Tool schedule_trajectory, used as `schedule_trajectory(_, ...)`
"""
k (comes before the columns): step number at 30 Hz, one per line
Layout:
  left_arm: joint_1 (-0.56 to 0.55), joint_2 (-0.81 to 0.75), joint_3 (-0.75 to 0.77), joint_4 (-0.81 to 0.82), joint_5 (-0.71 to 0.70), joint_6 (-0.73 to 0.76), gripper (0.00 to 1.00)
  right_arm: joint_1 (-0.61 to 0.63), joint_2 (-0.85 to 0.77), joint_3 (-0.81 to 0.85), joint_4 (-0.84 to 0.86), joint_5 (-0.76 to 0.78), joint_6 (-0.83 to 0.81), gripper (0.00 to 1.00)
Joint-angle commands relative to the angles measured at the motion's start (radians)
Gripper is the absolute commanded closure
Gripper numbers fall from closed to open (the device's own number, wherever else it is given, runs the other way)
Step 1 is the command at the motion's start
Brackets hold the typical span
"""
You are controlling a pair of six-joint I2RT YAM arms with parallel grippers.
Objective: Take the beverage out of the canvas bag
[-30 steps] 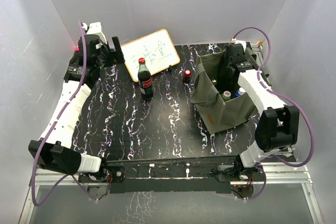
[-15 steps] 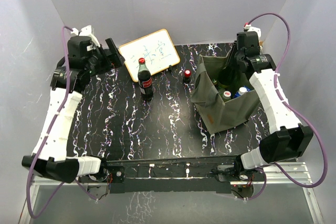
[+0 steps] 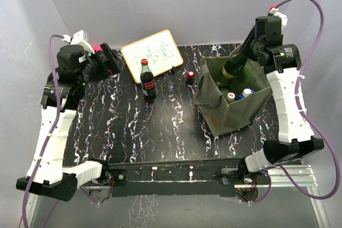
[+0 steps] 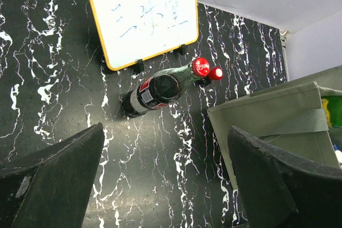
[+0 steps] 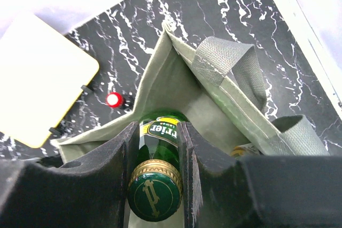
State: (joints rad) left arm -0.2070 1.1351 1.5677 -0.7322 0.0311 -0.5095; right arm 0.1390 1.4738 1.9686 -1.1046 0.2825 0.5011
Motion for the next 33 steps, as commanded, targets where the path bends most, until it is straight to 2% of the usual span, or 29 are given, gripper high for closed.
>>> schedule_trajectory(1,-0.004,-0.012,-0.010,0.013,0.041,0.004,0.03,-0.006,-0.010,0.177,0.037,-0.019,0.113,0.92)
schedule_trajectory(6,-0.004,-0.002,-0.003,0.018,0.056,0.011,0.03,-0.006,0.011,0.324,-0.035,-0.070,0.153,0.92)
schedule_trajectory(11,-0.004,0.012,0.007,0.021,0.070,0.016,0.03,-0.006,0.006,0.394,-0.023,-0.165,0.201,0.92)
schedule_trajectory(19,-0.004,0.028,0.017,0.025,0.068,0.032,0.03,-0.006,0.009,0.320,0.153,-0.512,0.192,0.92)
schedule_trajectory(23,-0.005,0.043,0.022,0.029,0.068,0.037,0.03,0.004,0.056,0.305,0.168,-0.659,0.158,0.92)
schedule_trajectory(25,-0.004,0.048,0.023,0.034,0.064,0.038,0.03,0.049,0.071,0.290,0.182,-0.681,0.127,0.92)
schedule_trajectory(27,-0.004,0.053,0.025,0.038,0.060,0.039,0.03,0.147,0.090,0.281,0.195,-0.653,0.091,0.92)
schedule_trajectory(30,-0.004,0.065,0.031,0.044,0.057,0.041,0.03,0.320,0.123,0.260,0.197,-0.555,0.055,0.92)
schedule_trajectory(33,-0.005,0.077,0.047,0.041,0.046,0.052,0.03,0.472,0.109,0.123,0.259,-0.446,0.035,0.92)
